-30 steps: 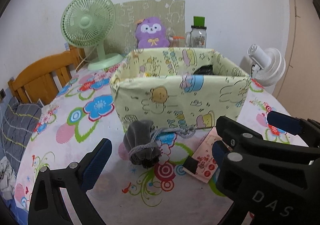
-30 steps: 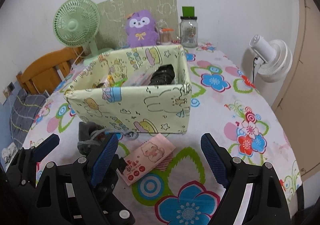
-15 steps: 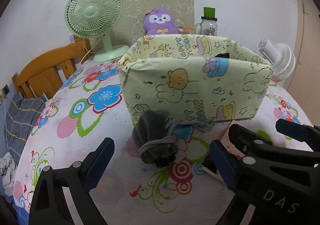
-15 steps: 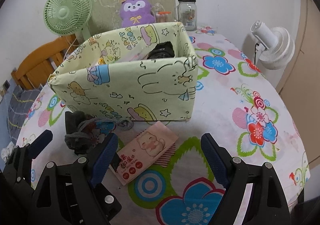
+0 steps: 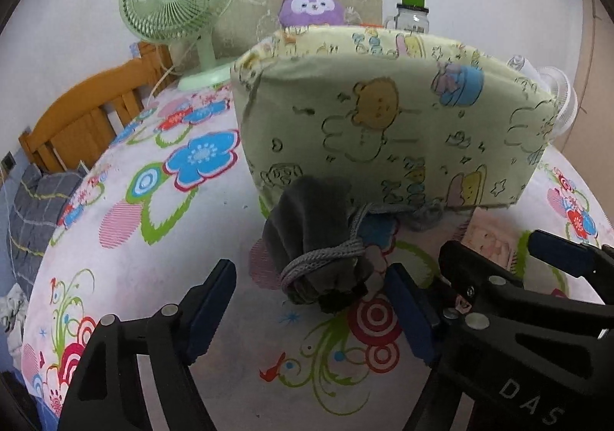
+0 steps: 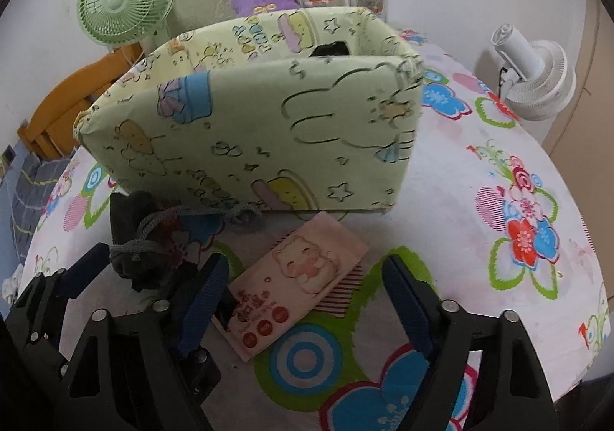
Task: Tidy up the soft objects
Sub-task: 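Close the left tool on the grey pouch while the right tool grips the pink wipe pack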
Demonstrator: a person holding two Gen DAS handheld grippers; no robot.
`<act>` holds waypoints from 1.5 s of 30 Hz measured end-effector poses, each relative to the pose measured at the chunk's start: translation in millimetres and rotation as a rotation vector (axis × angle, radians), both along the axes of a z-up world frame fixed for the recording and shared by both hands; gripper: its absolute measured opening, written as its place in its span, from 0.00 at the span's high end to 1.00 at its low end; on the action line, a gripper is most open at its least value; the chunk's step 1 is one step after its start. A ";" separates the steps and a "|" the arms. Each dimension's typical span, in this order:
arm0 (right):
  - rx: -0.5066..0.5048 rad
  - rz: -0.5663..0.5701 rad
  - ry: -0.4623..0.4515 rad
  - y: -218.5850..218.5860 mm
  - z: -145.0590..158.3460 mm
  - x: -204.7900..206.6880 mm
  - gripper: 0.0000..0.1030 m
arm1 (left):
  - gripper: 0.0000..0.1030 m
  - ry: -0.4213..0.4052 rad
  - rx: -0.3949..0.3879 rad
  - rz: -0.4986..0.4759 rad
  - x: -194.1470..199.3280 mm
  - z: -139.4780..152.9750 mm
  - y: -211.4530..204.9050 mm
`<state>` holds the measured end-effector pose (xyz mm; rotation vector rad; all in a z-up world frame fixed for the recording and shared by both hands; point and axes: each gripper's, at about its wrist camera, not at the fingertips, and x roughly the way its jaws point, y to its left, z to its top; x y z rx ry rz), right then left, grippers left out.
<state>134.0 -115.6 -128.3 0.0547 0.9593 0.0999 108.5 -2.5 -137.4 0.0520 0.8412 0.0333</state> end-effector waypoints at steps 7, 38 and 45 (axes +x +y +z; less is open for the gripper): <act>0.002 -0.008 0.014 5.2 -3.0 3.9 0.30 | 0.22 0.004 -0.002 -0.015 1.0 0.1 1.5; 0.019 0.066 -0.014 12.4 3.9 1.1 0.57 | 0.37 0.003 0.007 -0.096 7.2 2.9 -3.1; 0.031 0.057 -0.011 8.3 3.3 0.4 0.56 | 0.61 -0.005 0.001 -0.136 2.8 4.0 -11.5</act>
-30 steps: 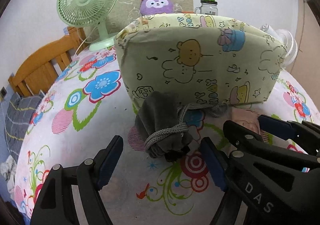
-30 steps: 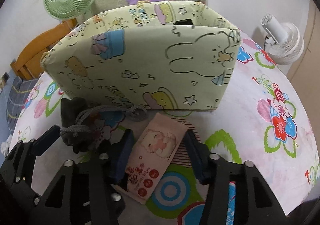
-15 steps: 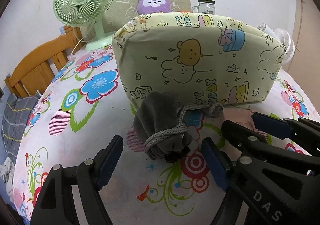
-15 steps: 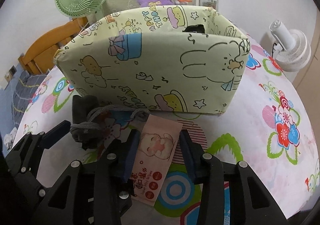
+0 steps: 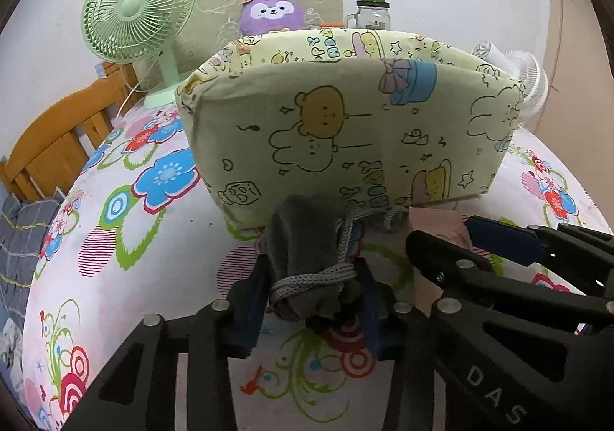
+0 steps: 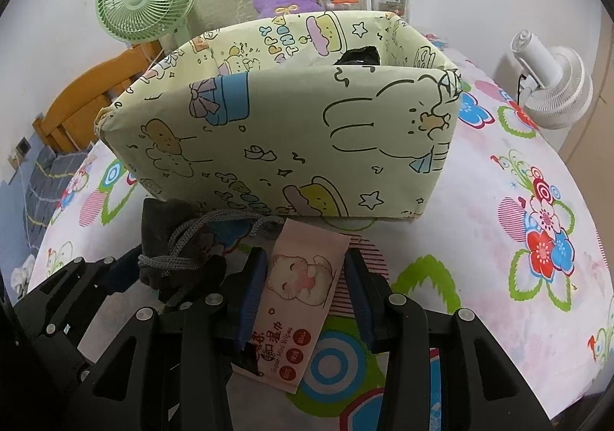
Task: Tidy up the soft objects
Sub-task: 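Close the left tool on the grey pouch while the right tool grips the pink wipe pack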
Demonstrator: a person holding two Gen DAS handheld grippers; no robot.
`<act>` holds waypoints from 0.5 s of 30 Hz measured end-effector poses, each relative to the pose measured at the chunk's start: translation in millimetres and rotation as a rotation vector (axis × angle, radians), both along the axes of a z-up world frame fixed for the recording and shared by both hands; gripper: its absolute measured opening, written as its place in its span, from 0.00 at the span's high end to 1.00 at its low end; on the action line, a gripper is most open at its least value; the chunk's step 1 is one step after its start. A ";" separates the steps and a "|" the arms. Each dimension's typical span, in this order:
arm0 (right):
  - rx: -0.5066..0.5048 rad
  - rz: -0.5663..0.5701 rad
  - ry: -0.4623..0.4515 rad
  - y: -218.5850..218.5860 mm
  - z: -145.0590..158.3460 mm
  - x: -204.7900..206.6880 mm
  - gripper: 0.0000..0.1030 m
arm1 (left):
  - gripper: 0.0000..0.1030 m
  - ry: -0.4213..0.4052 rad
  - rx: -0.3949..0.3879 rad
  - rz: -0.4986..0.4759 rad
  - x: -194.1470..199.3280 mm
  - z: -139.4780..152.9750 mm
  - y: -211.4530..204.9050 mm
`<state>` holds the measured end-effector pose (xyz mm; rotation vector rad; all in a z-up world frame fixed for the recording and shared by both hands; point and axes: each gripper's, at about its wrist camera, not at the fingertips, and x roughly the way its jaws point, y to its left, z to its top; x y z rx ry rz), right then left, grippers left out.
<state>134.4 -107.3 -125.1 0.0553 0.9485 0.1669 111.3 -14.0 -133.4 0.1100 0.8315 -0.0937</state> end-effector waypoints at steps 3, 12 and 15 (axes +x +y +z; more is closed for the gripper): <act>0.004 0.000 0.000 -1.5 0.4 -1.8 0.56 | 0.62 -0.001 0.000 -0.001 -2.5 0.0 -2.2; 0.005 0.003 -0.023 -2.8 7.7 -11.3 0.57 | 0.63 -0.011 -0.015 0.019 -9.9 6.6 -3.8; 0.009 0.004 -0.034 -3.8 11.5 -14.8 0.57 | 0.63 -0.016 -0.025 0.029 -13.3 9.9 -4.1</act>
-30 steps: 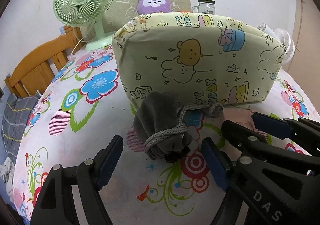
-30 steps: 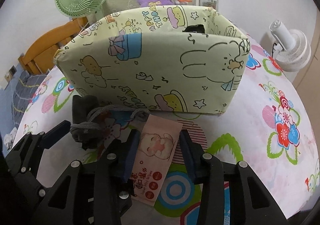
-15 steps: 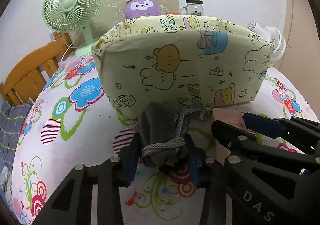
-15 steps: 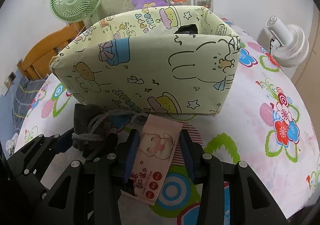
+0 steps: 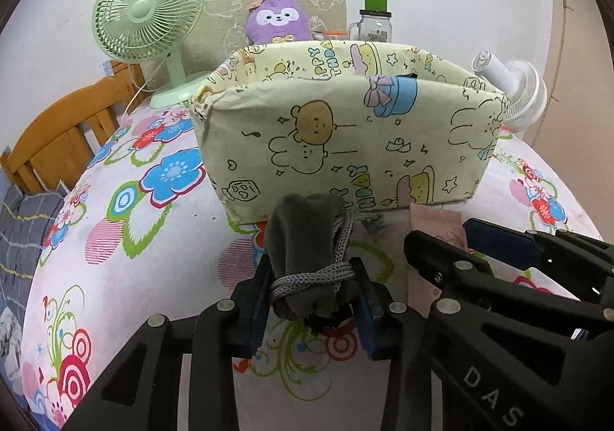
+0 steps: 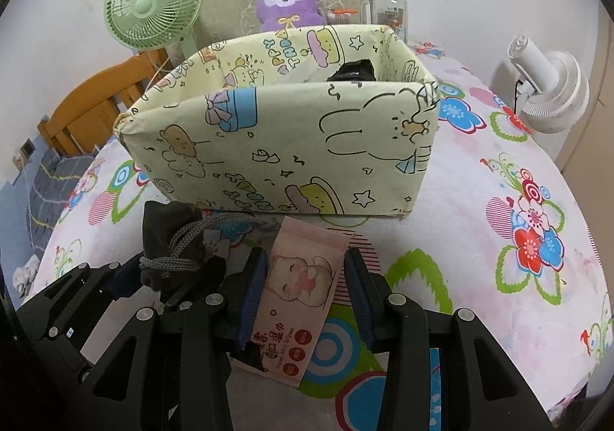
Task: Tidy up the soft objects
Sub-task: 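Close the left tool on the grey pouch while the right tool grips the pink wipe pack, then lift the grey pouch with the left tool while the right tool lifts the pink pack over the basket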
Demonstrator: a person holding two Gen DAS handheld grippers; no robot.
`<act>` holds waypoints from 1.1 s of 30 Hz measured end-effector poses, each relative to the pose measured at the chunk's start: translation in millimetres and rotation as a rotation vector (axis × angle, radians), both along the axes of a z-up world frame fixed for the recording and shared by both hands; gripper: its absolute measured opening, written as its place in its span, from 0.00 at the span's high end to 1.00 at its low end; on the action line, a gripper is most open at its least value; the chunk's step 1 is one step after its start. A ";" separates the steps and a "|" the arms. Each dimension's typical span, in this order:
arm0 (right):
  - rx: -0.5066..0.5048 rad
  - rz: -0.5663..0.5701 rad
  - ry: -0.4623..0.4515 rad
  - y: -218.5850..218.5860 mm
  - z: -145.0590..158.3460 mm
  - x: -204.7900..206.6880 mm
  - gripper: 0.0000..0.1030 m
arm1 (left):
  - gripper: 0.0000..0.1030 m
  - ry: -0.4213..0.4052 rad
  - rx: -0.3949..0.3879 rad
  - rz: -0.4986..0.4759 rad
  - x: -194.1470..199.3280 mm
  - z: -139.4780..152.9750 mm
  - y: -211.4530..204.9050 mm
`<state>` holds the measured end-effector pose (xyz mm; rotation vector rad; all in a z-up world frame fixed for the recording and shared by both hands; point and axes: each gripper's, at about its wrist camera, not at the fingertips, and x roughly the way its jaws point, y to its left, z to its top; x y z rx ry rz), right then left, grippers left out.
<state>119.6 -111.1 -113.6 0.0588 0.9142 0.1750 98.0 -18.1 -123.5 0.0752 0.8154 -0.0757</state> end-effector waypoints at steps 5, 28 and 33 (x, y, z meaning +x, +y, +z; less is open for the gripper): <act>0.009 -0.001 -0.016 -3.5 7.2 -6.0 0.57 | 0.63 -0.016 0.000 0.005 -7.0 6.1 -3.0; 0.016 0.017 -0.126 -13.9 49.2 -32.5 0.58 | 0.63 -0.116 -0.005 0.031 -32.3 44.8 -13.6; 0.018 0.023 -0.144 -15.0 59.0 -34.9 0.66 | 0.63 -0.131 -0.014 0.030 -34.5 54.2 -14.5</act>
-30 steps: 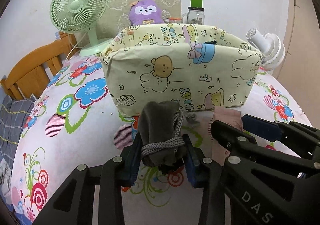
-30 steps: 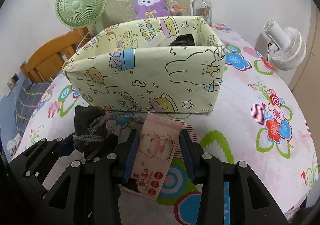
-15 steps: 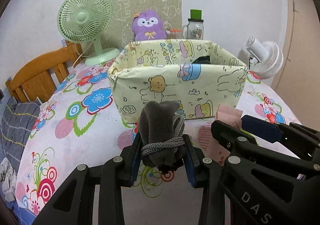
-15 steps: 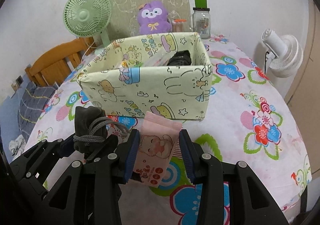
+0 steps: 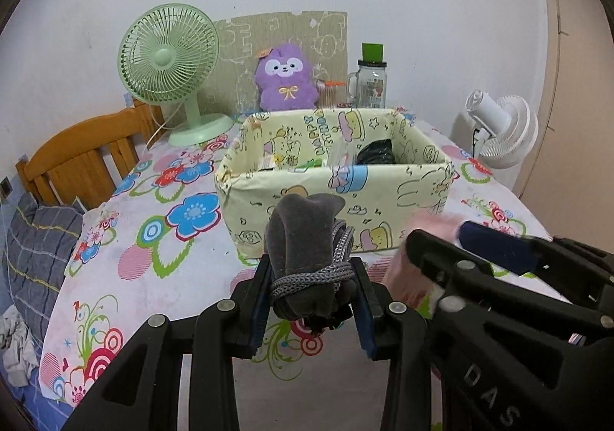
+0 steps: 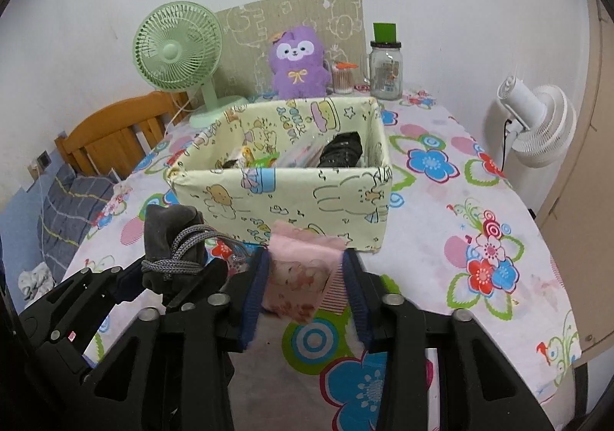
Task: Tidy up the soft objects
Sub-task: 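Lift the grey pouch with the left tool while the right tool lifts the pink pack over the basket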
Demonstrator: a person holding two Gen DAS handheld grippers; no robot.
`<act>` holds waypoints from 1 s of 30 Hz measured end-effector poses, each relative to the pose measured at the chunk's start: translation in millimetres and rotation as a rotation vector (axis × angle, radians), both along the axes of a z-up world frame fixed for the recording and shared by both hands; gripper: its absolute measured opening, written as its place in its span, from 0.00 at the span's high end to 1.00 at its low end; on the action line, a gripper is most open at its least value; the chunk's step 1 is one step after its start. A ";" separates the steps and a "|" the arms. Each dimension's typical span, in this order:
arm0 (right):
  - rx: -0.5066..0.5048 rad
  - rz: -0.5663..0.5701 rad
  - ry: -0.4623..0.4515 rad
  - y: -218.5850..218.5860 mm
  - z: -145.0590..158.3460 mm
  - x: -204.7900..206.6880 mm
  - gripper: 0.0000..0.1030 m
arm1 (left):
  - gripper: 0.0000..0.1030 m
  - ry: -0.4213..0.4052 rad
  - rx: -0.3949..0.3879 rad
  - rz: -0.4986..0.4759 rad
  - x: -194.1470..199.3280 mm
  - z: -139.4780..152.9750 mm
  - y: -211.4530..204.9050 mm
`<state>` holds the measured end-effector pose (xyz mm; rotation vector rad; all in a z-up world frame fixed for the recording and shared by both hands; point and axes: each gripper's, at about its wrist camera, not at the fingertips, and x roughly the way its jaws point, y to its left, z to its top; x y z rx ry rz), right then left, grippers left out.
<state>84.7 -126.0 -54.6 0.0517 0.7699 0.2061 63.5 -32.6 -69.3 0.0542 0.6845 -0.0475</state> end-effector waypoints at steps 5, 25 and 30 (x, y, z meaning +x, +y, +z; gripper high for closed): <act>-0.002 -0.004 -0.013 -2.1 9.6 1.3 0.66 | 0.63 -0.014 0.003 0.002 0.8 9.3 -1.2; 0.033 0.031 0.071 9.7 -21.6 14.2 0.40 | 0.63 0.036 0.005 0.020 4.7 -18.4 22.0; 0.020 0.027 0.105 12.0 -34.0 20.5 0.40 | 0.63 0.064 0.003 0.023 8.9 -29.9 26.9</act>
